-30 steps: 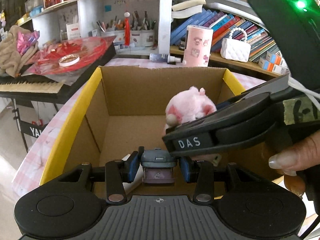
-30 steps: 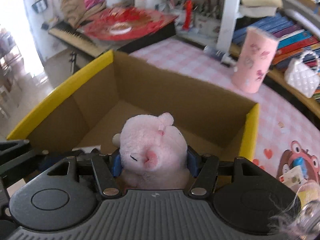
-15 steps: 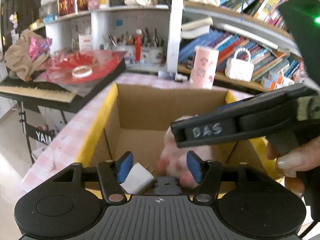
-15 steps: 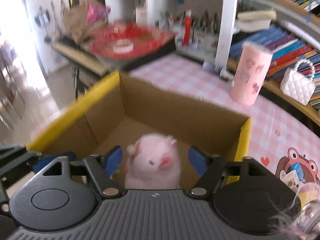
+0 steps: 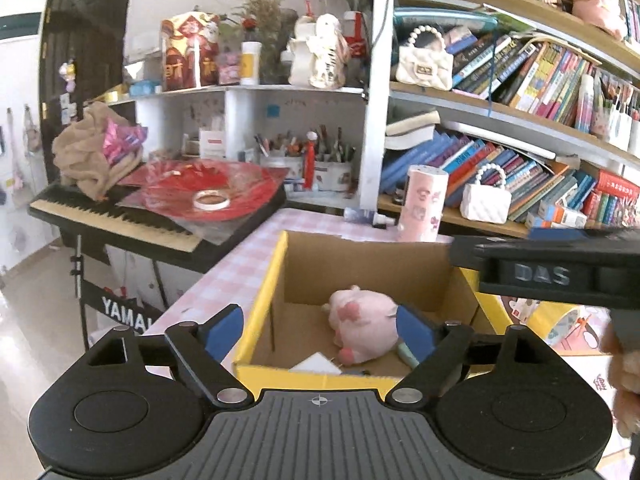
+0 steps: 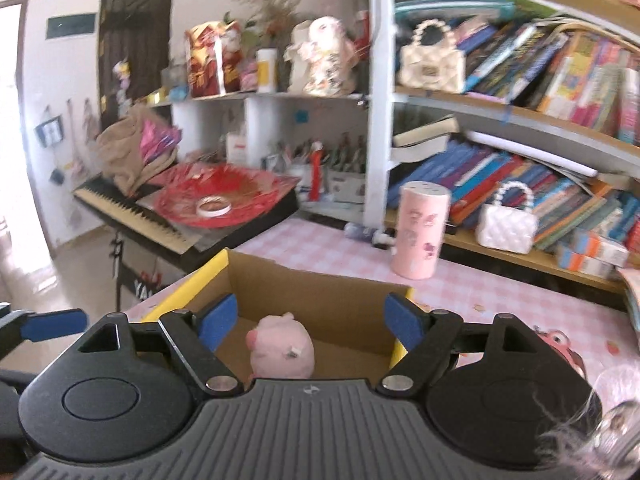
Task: Organize objects
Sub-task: 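Open both tools to drop the pig and car into the box, then move both tools away from the box toward the yellow tape roll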
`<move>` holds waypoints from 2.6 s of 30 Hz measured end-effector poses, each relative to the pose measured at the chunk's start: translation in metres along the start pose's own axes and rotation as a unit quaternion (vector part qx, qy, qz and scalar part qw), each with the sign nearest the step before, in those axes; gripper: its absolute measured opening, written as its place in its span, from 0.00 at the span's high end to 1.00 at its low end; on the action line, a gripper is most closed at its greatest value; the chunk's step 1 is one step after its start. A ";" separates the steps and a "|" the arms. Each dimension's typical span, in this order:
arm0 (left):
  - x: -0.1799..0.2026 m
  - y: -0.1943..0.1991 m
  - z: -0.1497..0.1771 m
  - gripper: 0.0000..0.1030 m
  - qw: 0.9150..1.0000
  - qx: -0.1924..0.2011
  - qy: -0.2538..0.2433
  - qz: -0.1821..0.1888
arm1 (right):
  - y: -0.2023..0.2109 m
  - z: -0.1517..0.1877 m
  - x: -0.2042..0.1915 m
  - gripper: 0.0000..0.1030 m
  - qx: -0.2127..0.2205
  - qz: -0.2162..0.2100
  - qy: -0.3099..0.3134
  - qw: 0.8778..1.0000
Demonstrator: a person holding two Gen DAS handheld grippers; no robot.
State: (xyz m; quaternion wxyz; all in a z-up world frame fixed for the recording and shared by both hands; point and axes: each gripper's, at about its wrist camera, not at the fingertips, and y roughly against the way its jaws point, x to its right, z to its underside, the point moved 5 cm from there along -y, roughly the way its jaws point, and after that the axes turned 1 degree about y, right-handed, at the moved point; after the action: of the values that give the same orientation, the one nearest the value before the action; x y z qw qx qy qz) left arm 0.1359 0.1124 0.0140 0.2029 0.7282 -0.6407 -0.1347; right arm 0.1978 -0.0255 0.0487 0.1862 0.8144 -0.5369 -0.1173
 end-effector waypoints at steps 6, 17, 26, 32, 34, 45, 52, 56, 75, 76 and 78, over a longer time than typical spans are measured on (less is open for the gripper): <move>-0.011 0.022 0.026 0.14 1.000 -0.019 -0.004 -0.013 | 0.036 0.033 -0.001 0.21 -0.004 0.048 -0.022 0.999; -0.022 0.067 0.083 0.14 0.997 -0.066 -0.018 -0.025 | 0.090 0.115 -0.032 0.20 -0.064 0.093 -0.020 0.993; -0.016 0.091 0.108 0.10 0.996 -0.086 -0.035 -0.006 | 0.127 0.152 -0.040 0.16 -0.085 0.114 -0.031 0.989; 0.002 0.096 0.117 0.09 0.994 -0.097 -0.047 0.026 | 0.146 0.167 -0.033 0.16 -0.094 0.135 -0.044 0.985; 0.009 0.095 0.119 0.09 0.993 -0.099 -0.051 0.037 | 0.153 0.170 -0.028 0.15 -0.095 0.146 -0.048 0.984; 0.058 0.086 0.121 0.09 0.985 -0.108 -0.090 0.099 | 0.180 0.185 0.014 0.14 -0.102 0.211 -0.093 0.968; 0.094 0.075 0.121 0.09 0.978 -0.115 -0.110 0.132 | 0.191 0.193 0.046 0.14 -0.107 0.245 -0.116 0.956; 0.113 0.067 0.120 0.09 0.975 -0.120 -0.122 0.145 | 0.192 0.196 0.066 0.14 -0.114 0.258 -0.128 0.951; 0.198 0.003 0.098 0.10 0.973 -0.132 -0.115 0.148 | 0.147 0.180 0.167 0.16 -0.128 0.251 -0.129 0.951; 0.203 0.000 0.097 0.10 0.974 -0.133 -0.113 0.148 | 0.143 0.180 0.173 0.16 -0.128 0.248 -0.128 0.951; 0.213 -0.007 0.095 0.10 0.974 -0.134 -0.112 0.145 | 0.137 0.177 0.185 0.16 -0.129 0.244 -0.128 0.953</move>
State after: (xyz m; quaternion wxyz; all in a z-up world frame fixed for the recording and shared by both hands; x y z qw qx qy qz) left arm 0.1293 -0.1087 -0.0595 0.2430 0.5740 -0.7344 -0.2686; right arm 0.0874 -0.2752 -0.0510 0.2419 0.6059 -0.7188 -0.2401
